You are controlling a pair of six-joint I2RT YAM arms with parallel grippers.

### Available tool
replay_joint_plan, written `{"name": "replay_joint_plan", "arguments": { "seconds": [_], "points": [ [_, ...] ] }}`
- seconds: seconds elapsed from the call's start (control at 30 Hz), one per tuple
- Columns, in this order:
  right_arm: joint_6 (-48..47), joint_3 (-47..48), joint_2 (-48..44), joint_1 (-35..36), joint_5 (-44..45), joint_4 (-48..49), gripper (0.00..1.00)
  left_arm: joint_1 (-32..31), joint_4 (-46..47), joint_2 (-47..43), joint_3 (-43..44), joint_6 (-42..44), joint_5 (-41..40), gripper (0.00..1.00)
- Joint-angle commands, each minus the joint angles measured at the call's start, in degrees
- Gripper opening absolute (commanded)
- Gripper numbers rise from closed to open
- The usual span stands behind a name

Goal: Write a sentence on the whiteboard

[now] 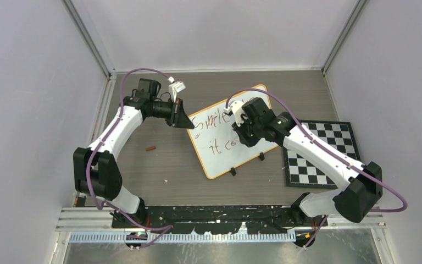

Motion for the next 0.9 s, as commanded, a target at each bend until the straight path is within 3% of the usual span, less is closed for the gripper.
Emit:
{"name": "replay_joint_plan", "arguments": {
  "seconds": [0.0,0.4,0.87],
  "points": [
    [-0.70,0.75,1.03,-0.11,1.57,2.24,0.00,0.29,-0.46,-1.26,0.93,1.57,-3.22,0.00],
    [-0.21,-0.26,1.86,-2.97,4.59,2.96,0.00,0.30,-0.03,-0.99,0.77,1.39,-3.09,0.00],
    [-0.88,-1.67,2.43,-2.93,-0.37,1.32,0.00,0.25,0.12,-0.51,0.93,1.28,-3.04,0.00]
  ]
}}
